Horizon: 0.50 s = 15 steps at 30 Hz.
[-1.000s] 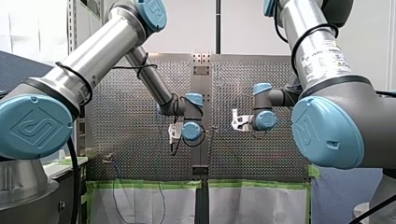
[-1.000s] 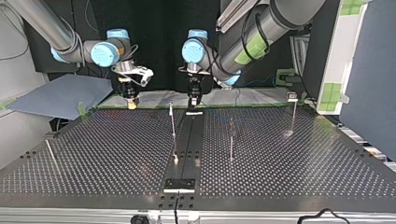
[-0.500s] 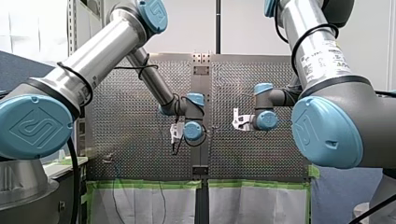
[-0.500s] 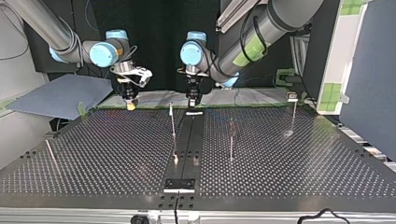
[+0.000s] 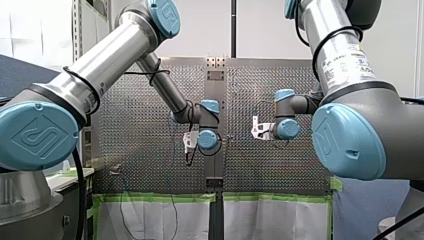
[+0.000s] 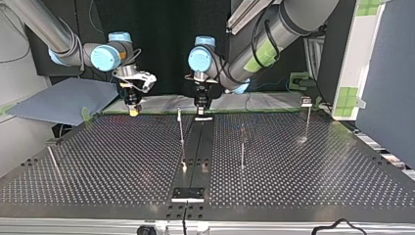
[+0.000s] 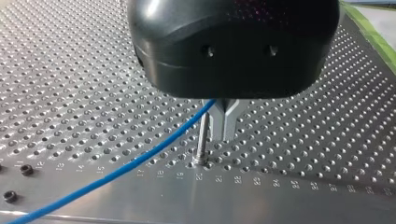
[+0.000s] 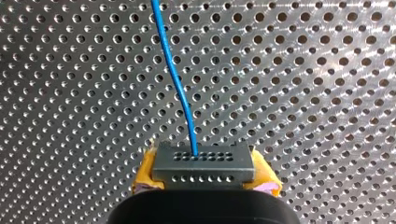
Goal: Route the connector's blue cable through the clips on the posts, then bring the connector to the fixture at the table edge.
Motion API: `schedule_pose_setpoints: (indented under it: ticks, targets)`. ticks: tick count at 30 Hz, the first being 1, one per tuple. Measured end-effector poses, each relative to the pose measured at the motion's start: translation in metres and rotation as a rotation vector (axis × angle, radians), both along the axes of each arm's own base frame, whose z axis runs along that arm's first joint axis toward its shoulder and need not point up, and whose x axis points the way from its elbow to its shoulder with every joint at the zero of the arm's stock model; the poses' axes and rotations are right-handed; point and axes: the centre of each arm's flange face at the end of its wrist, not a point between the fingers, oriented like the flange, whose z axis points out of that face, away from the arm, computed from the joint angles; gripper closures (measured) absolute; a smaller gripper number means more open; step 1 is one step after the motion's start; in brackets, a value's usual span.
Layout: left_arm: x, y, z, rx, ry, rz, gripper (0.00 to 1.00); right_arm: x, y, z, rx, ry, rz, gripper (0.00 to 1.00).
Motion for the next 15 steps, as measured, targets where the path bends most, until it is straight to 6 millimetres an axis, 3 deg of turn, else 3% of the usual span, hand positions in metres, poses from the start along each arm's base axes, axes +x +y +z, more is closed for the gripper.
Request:
schedule_pose_setpoints:
  ticks: [15]
  targets:
    - [0.0039, -0.0022, 0.0024, -0.003, -0.006, -0.021, 1.00, -0.0056, -0.0041, -0.0015, 0.000, -0.009, -0.012, 1.00]
